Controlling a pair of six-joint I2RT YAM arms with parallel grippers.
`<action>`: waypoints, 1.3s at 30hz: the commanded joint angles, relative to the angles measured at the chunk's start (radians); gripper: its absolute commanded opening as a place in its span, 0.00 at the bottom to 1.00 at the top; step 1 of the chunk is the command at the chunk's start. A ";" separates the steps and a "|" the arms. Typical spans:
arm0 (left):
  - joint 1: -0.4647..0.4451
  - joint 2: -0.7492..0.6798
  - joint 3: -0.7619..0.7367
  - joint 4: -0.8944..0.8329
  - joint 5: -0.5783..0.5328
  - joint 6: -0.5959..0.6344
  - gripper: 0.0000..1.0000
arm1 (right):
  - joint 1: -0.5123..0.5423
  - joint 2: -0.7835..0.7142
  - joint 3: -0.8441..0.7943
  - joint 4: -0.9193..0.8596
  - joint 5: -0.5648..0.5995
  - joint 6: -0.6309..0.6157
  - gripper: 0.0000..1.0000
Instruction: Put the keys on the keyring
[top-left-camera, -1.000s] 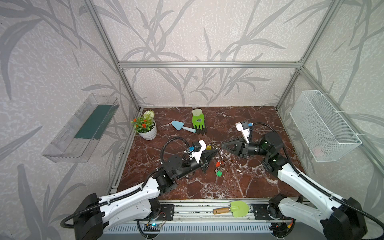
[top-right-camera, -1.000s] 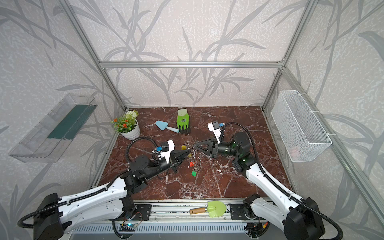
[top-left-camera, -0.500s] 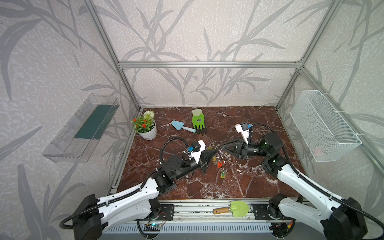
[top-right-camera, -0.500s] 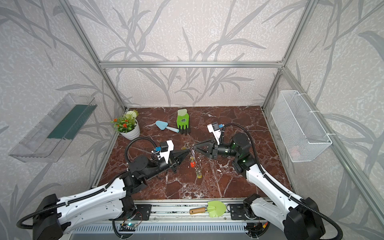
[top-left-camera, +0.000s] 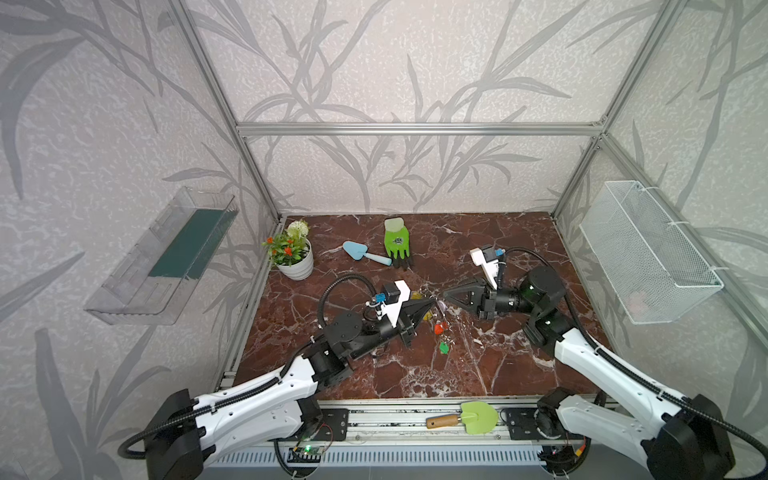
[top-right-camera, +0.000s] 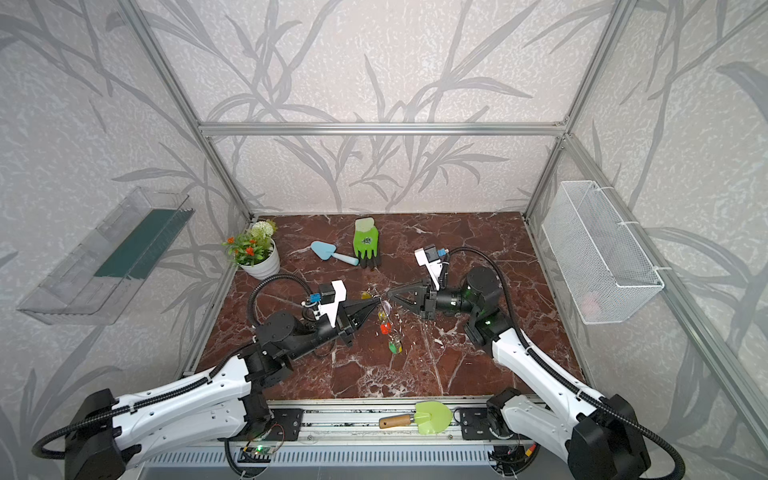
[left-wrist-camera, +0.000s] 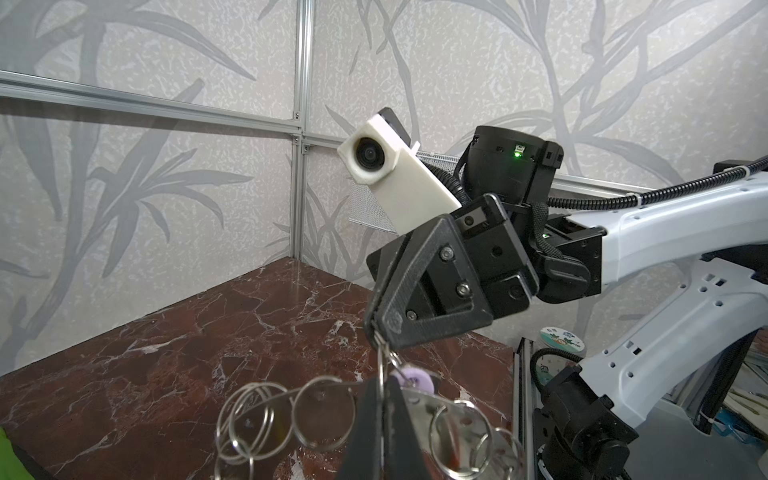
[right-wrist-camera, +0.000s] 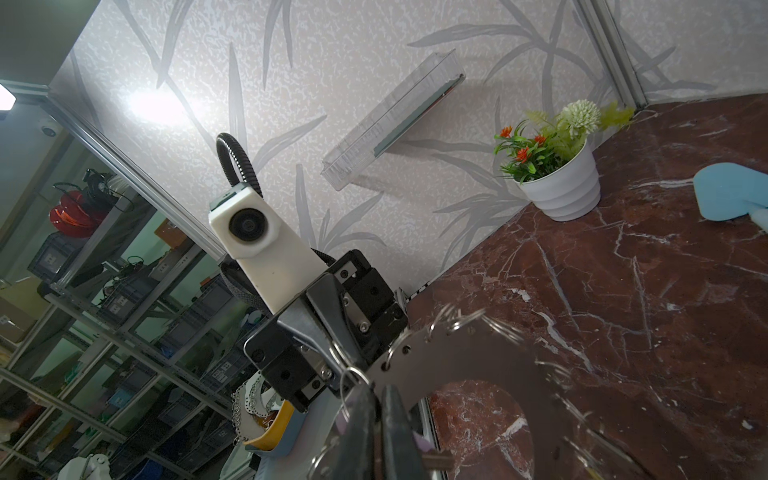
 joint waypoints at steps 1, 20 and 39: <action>-0.002 -0.018 0.039 0.052 0.003 0.012 0.00 | 0.000 -0.003 -0.013 0.050 -0.024 0.005 0.05; -0.002 -0.018 0.059 0.075 0.044 0.021 0.00 | 0.013 0.029 -0.013 -0.013 -0.003 -0.043 0.00; -0.003 0.003 0.062 0.125 0.000 0.015 0.00 | 0.061 0.019 -0.012 -0.171 0.063 -0.178 0.00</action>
